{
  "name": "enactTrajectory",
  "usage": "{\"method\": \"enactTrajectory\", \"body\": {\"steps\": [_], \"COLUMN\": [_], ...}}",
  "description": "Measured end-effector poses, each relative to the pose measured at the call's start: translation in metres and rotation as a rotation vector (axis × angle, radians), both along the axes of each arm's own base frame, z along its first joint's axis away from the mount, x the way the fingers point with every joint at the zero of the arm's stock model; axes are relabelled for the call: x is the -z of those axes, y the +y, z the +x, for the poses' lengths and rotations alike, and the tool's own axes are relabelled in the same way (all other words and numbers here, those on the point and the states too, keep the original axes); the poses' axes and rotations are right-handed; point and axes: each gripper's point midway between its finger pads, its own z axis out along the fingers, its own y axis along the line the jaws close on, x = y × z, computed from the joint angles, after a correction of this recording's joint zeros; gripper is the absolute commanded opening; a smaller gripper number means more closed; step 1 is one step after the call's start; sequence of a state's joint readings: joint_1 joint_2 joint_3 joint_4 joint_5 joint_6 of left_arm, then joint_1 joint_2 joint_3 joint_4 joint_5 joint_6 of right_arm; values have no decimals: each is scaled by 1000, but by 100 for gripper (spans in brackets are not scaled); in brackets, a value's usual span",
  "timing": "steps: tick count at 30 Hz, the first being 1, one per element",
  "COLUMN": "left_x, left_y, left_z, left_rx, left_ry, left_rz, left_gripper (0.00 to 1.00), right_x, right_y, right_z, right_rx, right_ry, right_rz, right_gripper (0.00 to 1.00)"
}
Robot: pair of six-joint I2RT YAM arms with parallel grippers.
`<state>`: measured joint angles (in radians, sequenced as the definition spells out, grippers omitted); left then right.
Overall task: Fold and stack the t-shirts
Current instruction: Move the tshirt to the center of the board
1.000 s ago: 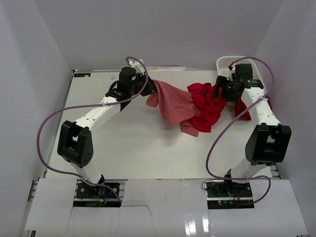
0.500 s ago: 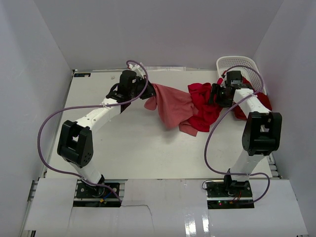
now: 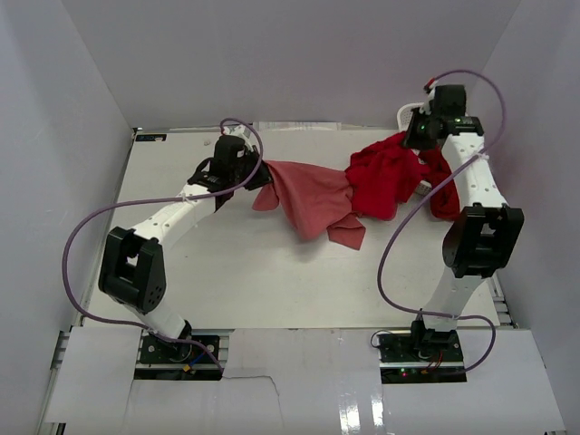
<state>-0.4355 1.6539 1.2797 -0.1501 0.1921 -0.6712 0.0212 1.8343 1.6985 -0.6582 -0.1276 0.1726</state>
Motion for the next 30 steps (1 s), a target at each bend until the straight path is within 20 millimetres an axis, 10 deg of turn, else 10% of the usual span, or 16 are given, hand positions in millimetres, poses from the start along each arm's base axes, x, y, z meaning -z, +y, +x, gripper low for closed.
{"method": "enactTrajectory", "body": {"steps": [6,13,20,22,23,24,30], "left_x": [-13,-60,-28,-14,-11,-9,-9], "left_y": [77,166,153,150,149,147,140], "left_z": [-18,-21,-24,-27,-28,-29,-31], "left_rx": [-183,-367,-290,-271,-264,-254,-207], "left_ry": [36,-44,34,69,78,83,83], "left_rz": [82,89,87,88,87,86,74], "left_gripper": [0,0,0,0,0,0,0], "right_x": [-130,-122,-104,-106,-106,-105,-86], "right_y": [-92,-202,-181,-175,-173,-171,-148], "right_z": [42,14,16,20,22,24,34], "right_rx": [203,484,439,416,408,405,341], "right_ry": [-320,-327,-291,-298,-298,-296,-256], "right_rz": [-23,-1,46,44,44,42,-45], "right_gripper": [8,8,8,37,84,95,90]}}
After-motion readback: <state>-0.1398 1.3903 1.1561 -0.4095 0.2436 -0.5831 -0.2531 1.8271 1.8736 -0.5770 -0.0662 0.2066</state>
